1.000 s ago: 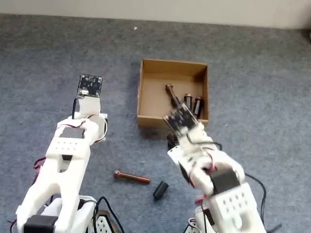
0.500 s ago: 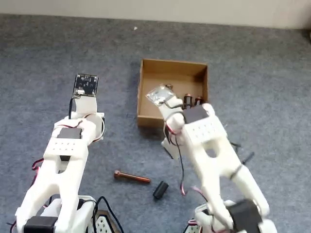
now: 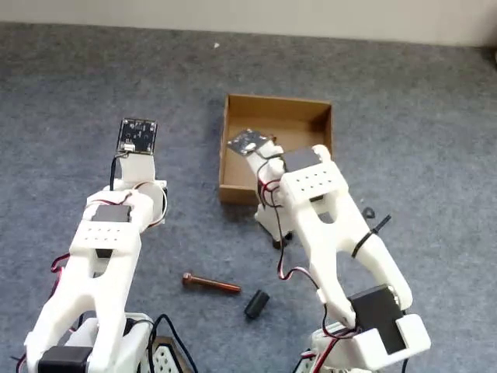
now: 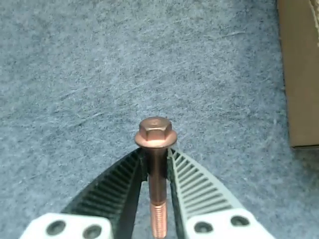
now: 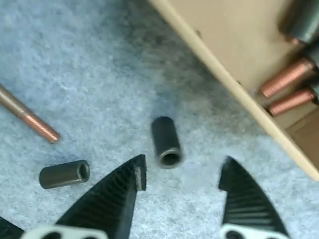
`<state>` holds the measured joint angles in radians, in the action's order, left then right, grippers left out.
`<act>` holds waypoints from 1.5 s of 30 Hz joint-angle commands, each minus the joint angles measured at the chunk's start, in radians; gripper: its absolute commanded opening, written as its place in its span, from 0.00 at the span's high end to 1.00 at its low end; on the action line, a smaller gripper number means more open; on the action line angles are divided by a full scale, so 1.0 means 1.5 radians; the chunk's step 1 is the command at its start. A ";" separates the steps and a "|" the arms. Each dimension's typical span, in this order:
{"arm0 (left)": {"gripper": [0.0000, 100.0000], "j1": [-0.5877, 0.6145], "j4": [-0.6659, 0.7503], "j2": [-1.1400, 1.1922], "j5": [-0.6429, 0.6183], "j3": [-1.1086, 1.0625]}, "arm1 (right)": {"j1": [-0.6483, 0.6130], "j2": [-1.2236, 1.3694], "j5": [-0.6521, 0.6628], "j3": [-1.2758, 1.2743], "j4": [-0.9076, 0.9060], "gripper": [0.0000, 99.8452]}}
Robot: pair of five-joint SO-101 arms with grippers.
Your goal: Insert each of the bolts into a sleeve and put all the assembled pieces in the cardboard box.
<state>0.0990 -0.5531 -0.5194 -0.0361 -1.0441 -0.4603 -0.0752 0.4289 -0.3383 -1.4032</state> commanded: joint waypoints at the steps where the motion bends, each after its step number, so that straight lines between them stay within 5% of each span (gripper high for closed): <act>1: 0.99 0.008 0.012 -0.025 -0.005 0.004 | 0.049 -0.009 0.009 0.029 -0.006 0.76; 15: 0.99 0.008 0.012 -0.025 -0.004 0.004 | 0.050 -0.198 0.009 -0.146 0.073 0.81; 25: 0.99 0.008 0.012 -0.024 -0.004 0.004 | -0.002 -0.053 0.073 -0.156 0.053 0.81; 45: 0.99 0.008 0.010 -0.024 -0.004 0.004 | 0.028 0.103 0.150 -0.172 0.121 0.84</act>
<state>0.0990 -0.5531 -0.5194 -0.0361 -1.0441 -0.4496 0.0522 0.6375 -0.5946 -1.2344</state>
